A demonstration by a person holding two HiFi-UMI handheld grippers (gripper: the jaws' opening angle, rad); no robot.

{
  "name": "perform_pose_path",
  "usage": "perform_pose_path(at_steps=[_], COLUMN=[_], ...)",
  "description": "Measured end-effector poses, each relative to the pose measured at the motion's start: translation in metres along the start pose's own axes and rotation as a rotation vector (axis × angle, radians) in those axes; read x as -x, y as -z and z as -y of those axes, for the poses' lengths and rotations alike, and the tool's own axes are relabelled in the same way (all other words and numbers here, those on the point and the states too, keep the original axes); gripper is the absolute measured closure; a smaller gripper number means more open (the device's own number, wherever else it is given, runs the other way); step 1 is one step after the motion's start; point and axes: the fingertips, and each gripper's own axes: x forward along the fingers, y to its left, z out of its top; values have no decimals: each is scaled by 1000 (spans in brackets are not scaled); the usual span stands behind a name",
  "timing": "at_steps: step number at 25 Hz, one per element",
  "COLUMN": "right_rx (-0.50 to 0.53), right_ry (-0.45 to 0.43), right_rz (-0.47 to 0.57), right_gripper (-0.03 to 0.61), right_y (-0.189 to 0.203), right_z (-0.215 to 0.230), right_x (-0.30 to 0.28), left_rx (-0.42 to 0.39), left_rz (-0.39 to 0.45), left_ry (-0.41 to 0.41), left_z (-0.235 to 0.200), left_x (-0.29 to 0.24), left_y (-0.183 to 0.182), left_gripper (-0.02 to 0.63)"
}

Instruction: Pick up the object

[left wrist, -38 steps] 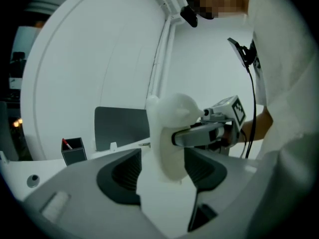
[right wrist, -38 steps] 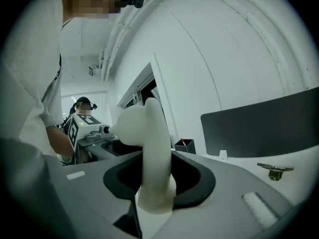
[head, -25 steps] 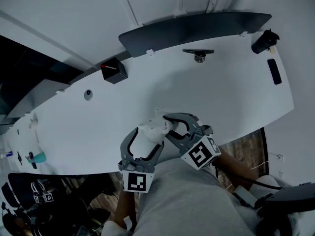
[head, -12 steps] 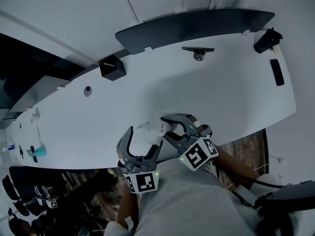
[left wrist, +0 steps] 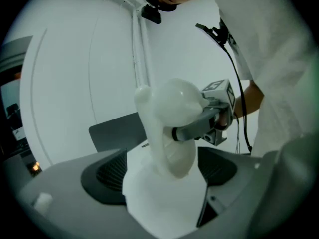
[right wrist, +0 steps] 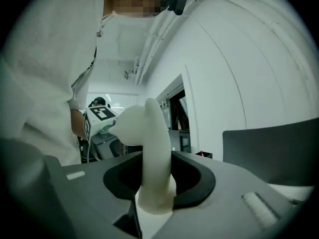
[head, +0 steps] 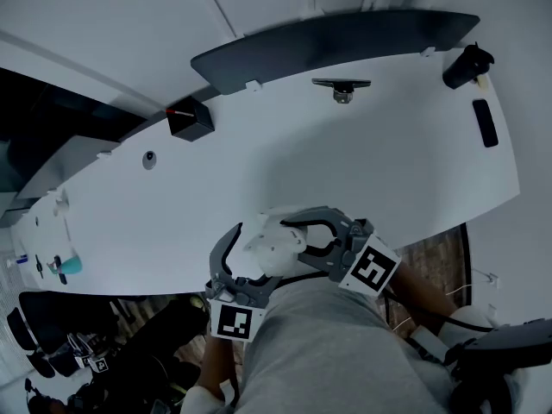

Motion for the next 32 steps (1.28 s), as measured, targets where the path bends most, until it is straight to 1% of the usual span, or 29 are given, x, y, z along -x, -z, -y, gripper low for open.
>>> perform_pose_path(at_steps=[2,4,6,10,12,13,14,16,19,25,30,32], right_rx=[-18,-26,-19,19,27,34,43,47,48,76,78,80], right_ry=[-50,-88,-118,-148,-159,-171,-189,-227,-242,-241,-234,-217], right_rz=[15,26,41,64,41,33,29,10,-16,-53,-86,-92], right_gripper=[436,436,436,436,436,436,435,436,436,434,426,418], right_y=[-4,-10,-19,-31,-30,-31,-32,-34,-38,-40,-45,-47], right_z=[-9,-18,-26,-39,-47,-53,-59,-72,-89,-122,-152,-159], right_x=[3,2,-1,-10,-14,-16,-17,-19,-25,-46,-62,-65], left_rx=[-14,-11,-30,-99,-134,-144,-144,-129,-112,-88,0,-1], left_rz=[7,14,14,31,45,56,69,96,121,147,204,223], left_ry=[28,37,40,9,-3,-1,10,56,92,84,98,106], left_z=[9,14,16,19,22,23,25,28,32,34,37,36], left_x=[1,3,6,17,26,33,40,54,74,108,141,150], left_y=[-2,-1,-2,-5,-4,-4,-4,-4,0,16,26,27], left_gripper=[173,175,176,219,234,254,341,380,396,404,411,414])
